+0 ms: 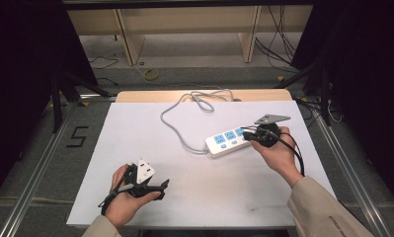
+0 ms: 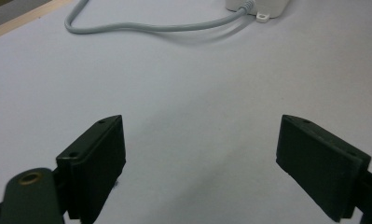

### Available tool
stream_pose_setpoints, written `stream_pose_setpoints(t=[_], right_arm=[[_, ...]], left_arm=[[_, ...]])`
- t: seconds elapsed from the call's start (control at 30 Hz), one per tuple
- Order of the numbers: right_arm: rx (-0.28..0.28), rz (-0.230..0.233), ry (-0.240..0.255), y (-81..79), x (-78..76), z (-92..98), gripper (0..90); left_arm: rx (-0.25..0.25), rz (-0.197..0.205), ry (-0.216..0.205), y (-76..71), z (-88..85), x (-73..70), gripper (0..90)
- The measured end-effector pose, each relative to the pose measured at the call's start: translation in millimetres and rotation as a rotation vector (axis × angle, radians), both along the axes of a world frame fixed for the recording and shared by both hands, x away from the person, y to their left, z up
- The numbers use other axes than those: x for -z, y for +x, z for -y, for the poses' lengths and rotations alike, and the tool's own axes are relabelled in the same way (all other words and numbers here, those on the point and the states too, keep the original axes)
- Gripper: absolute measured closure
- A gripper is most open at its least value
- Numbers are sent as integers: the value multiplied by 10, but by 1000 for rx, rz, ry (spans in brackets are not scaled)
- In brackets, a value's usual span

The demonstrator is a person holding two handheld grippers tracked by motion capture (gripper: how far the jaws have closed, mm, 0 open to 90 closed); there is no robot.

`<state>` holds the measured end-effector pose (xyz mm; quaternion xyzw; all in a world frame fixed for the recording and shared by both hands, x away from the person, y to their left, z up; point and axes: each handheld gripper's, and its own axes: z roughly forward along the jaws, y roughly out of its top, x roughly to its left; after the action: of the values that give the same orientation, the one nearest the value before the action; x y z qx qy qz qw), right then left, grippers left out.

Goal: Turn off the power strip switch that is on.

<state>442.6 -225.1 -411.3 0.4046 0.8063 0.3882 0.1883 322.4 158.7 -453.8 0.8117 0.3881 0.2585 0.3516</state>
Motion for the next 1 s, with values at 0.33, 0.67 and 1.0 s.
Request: stream_pose_setpoints(t=[0.33,0.67,1.0], right_arm=[[-6,-16,-15,47,-33,-53,900],[-15,-27,-29,110,-65,-128,900],[-17,-36,-38,153,-67,-185,900]], left_arm=[[2,0,1,0,5,2,152],[2,1,1,-1,8,0,152],[4,0,-1,0,6,-1,152]])
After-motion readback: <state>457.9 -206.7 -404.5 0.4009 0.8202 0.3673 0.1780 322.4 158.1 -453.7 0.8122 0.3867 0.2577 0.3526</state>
